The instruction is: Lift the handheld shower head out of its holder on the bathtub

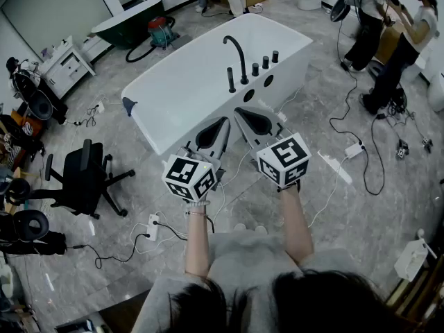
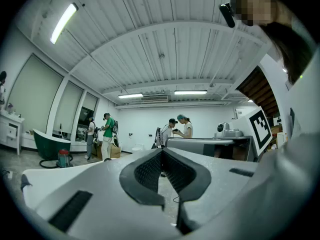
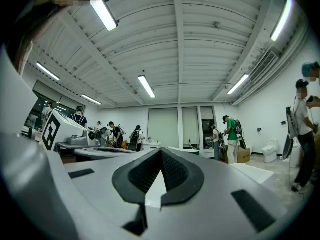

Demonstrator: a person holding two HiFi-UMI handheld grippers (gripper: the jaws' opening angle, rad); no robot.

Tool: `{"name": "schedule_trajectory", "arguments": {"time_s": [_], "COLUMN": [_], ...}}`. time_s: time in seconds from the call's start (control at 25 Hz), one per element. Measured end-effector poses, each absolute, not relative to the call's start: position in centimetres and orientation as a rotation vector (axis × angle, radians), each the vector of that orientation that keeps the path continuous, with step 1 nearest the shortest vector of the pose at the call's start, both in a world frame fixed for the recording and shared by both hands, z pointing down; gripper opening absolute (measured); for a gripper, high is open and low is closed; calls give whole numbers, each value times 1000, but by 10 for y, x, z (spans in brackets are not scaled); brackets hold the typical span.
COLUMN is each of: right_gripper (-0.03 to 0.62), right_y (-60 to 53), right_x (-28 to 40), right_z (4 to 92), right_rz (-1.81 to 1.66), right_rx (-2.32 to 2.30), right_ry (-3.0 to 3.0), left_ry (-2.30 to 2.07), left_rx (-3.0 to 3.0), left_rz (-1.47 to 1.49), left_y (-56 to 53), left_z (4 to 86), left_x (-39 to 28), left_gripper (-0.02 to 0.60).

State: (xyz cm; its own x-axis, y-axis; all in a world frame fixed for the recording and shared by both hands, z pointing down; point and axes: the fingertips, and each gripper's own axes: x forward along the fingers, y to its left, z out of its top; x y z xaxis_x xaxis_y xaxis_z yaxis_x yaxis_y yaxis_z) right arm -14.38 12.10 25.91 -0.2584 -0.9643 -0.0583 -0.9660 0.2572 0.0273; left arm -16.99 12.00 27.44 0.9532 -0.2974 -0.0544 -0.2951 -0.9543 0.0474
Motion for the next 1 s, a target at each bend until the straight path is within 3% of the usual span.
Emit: {"name": "schedule_trajectory", "arguments": {"time_s": [1.0], "right_gripper": [-1], "right_y": [119], "right_x": [-95], "right_z": [284], "right_rz": [-25], "right_rx": [-1792], "right_ry": [2473], "left_ry": [-588], "left_rx": [2991], "left_rz": [-24], "left_y": [126], "left_z": [306], "left_x": [-142], "left_gripper": [5]}}
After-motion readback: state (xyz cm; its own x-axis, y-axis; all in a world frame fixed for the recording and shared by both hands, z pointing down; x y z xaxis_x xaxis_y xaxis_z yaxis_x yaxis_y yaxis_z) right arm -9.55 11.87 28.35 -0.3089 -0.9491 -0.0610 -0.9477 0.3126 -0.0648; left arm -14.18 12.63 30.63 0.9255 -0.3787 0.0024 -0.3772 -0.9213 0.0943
